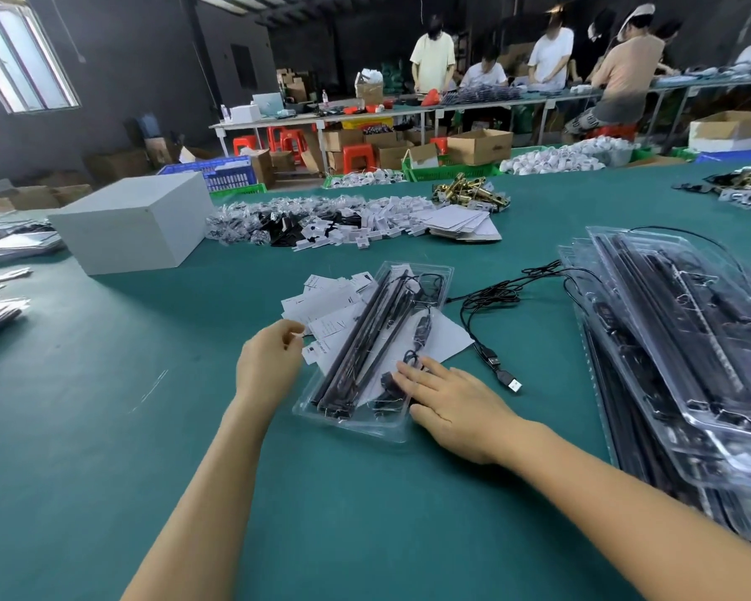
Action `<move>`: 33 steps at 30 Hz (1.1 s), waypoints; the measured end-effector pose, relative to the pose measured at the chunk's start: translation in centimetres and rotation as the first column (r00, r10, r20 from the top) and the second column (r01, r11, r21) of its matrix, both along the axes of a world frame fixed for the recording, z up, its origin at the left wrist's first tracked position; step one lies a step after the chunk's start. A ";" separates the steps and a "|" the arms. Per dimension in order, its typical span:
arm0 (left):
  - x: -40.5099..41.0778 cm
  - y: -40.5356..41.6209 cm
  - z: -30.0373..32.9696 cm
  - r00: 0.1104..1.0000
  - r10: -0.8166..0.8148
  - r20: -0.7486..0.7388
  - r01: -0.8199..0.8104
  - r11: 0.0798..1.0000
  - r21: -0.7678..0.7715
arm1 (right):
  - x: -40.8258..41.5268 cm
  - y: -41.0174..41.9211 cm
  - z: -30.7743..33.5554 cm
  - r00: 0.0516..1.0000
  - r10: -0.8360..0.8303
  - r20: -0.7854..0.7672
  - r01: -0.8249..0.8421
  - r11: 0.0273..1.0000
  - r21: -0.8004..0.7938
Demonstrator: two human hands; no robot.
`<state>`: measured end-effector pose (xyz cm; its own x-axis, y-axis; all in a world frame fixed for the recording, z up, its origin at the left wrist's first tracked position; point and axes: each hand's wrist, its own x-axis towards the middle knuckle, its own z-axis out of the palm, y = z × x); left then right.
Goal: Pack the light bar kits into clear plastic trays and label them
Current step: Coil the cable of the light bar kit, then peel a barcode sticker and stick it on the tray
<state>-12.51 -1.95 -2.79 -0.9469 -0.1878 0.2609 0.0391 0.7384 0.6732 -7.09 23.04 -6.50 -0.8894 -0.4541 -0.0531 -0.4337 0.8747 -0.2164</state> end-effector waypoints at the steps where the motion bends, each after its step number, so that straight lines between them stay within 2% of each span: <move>1: -0.9 -0.1 -0.3 0.998 0.049 0.033 -0.048 0.998 -0.028 | 0.0 0.1 -0.1 1.000 0.000 0.009 0.000 1.000 -0.006; 5: -3.3 0.5 -0.6 0.956 0.099 0.277 -0.061 0.988 -0.145 | 0.2 0.2 -0.5 1.000 -0.002 0.011 0.002 1.000 -0.015; 11: -3.9 1.9 -1.2 0.927 0.121 0.356 -0.081 0.989 -0.125 | 0.3 0.1 -0.5 1.000 -0.003 0.014 0.003 1.000 -0.014; 14: -4.0 2.1 -1.4 0.922 0.147 0.358 -0.126 0.989 -0.081 | 0.3 0.2 -0.5 1.000 -0.004 0.013 0.004 1.000 -0.004; 21: -4.5 2.1 -0.9 0.948 0.147 0.282 -0.115 0.985 -0.127 | 0.1 0.2 -0.6 1.000 -0.005 0.005 0.004 1.000 0.005; 25: -4.6 1.7 0.3 0.955 0.184 0.234 -0.124 0.961 -0.249 | 0.0 0.2 -0.7 1.000 -0.008 0.004 0.008 1.000 -0.002; 27: -4.3 1.0 1.3 0.960 0.230 0.159 -0.178 0.942 -0.286 | -0.1 0.2 -0.8 1.000 -0.006 0.009 0.006 1.000 -0.012; 28: -4.1 0.5 1.9 0.963 0.247 0.108 -0.212 0.941 -0.262 | -0.1 0.3 -0.8 1.000 -0.004 0.013 0.004 1.000 -0.017; 30: -3.4 -0.5 3.1 0.966 0.259 -0.004 -0.258 0.961 -0.096 | -0.3 0.4 -0.8 1.000 0.000 0.029 0.001 1.000 -0.022; 32: -1.9 -0.8 4.1 0.977 0.212 -0.033 -0.200 0.955 0.218 | -0.6 0.4 -0.7 0.999 0.008 0.045 -0.006 0.999 -0.034; 33: -0.5 -0.5 4.5 0.989 0.146 -0.002 -0.132 0.901 0.414 | -0.7 0.5 -0.5 0.998 0.006 0.058 -0.004 0.999 -0.038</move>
